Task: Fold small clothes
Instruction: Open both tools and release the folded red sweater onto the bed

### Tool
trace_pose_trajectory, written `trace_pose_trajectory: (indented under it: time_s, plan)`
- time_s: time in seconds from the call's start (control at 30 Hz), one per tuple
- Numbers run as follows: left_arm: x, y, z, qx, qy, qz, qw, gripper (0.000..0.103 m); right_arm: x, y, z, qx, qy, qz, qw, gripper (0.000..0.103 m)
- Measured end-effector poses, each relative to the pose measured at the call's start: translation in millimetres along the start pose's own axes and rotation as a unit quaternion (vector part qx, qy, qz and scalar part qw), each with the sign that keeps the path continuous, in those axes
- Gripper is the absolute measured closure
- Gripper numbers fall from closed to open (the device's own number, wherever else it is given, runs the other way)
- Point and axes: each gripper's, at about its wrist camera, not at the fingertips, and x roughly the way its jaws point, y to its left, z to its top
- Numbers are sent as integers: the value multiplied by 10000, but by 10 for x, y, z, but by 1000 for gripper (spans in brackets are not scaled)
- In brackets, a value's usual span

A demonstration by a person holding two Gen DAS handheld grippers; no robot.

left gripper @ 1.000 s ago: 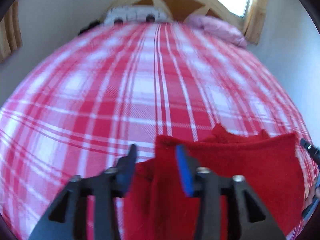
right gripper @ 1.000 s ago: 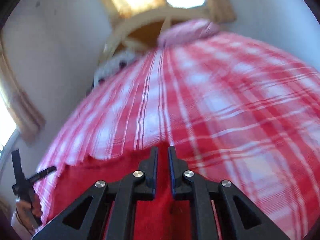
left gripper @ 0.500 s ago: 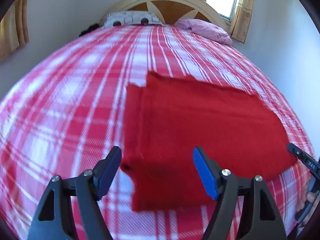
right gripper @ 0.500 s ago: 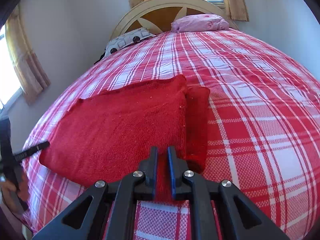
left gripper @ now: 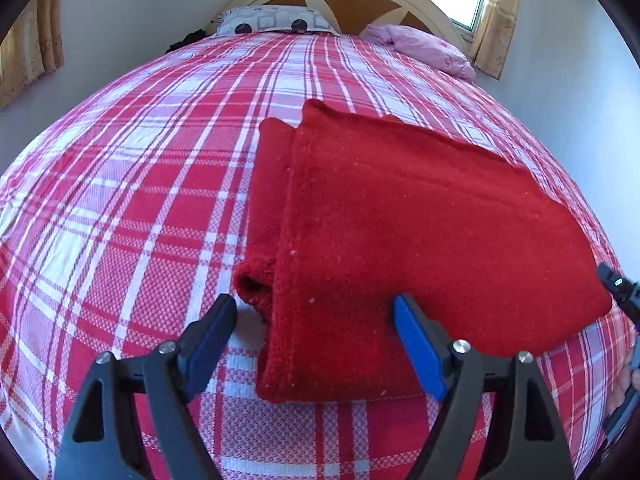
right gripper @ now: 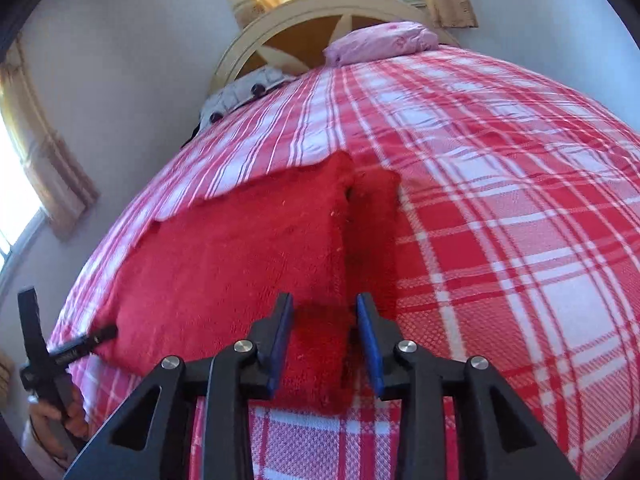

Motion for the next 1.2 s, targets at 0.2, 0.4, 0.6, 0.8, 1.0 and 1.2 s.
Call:
trace_pose_trajectory:
  time_s: [0.2, 0.4, 0.6, 0.8, 1.0, 1.2]
  plan:
    - [-6, -24, 30, 129, -10, 1, 9999, 20, -152, 161, -109, -336, 281, 320, 9985, 95]
    - [13, 37, 17, 98, 8, -167, 9998, 18, -146, -92, -340, -207, 285, -122, 9993, 95]
    - [-45, 11, -1, 262, 44, 14, 9996, 16, -293, -227, -300, 112, 246, 258, 9993, 85]
    - [-333, 121, 103, 217, -282, 168, 9992, 16, -714, -160, -73, 135, -717, -284, 9969, 84]
    - [-215, -90, 446, 4, -479, 315, 9984, 16, -124, 437, 331, -646, -427, -127, 9969, 84]
    - [323, -298, 473, 221, 93, 1046, 9942, 15, 659, 308, 273, -467, 223, -610, 9968, 84]
